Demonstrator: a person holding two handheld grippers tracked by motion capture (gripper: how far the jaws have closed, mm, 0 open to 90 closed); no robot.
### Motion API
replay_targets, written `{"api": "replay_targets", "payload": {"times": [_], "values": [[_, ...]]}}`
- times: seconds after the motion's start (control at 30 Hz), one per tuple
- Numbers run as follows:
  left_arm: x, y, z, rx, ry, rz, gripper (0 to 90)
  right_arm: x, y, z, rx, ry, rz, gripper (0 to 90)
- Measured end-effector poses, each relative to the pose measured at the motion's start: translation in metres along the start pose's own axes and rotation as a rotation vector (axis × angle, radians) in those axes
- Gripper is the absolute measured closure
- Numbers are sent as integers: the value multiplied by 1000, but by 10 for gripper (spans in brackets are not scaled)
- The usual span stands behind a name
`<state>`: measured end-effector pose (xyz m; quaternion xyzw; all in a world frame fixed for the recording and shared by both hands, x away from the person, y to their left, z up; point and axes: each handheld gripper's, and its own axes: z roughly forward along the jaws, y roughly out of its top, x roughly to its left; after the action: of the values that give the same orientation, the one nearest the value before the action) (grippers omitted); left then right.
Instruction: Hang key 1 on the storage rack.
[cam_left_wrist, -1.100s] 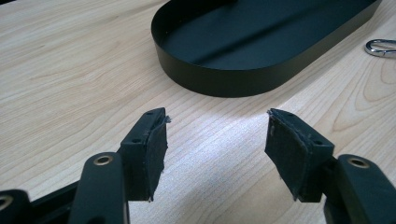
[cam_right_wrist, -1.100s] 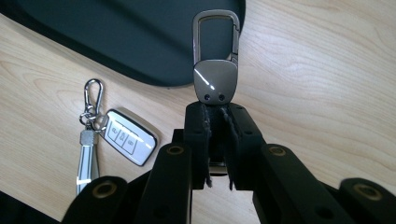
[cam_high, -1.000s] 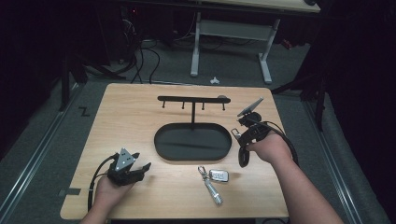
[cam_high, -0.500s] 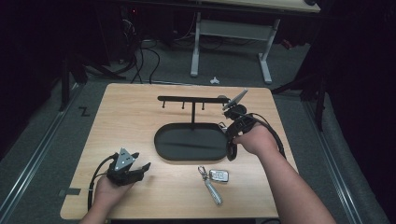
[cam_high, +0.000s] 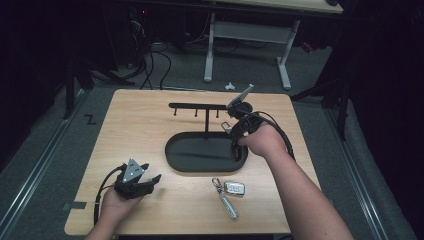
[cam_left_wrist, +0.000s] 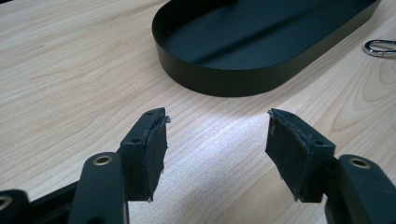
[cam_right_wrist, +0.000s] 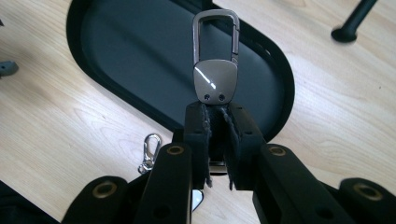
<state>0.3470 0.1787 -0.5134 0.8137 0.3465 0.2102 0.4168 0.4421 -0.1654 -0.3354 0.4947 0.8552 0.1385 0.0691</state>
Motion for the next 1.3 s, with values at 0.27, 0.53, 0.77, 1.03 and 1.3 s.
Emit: {"api": "replay_targets", "payload": {"times": [0.27, 0.53, 0.77, 1.03, 1.3], "values": [[0, 0, 0, 0, -2, -1, 388, 5, 15, -11, -39, 5, -9, 804], [0, 0, 1, 3, -3, 0, 387, 8, 26, -6, -53, 4, -5, 804], [0, 0, 1, 3, -7, 1, 387, 10, 32, 4, -44, -18, 7, 804], [0, 0, 2, 5, -10, 1, 387, 7, 36, 17, -59, -32, 25, 802], [-1, -1, 2, 10, -12, 2, 386, 4, 38, 24, -74, -47, 53, 800]]}}
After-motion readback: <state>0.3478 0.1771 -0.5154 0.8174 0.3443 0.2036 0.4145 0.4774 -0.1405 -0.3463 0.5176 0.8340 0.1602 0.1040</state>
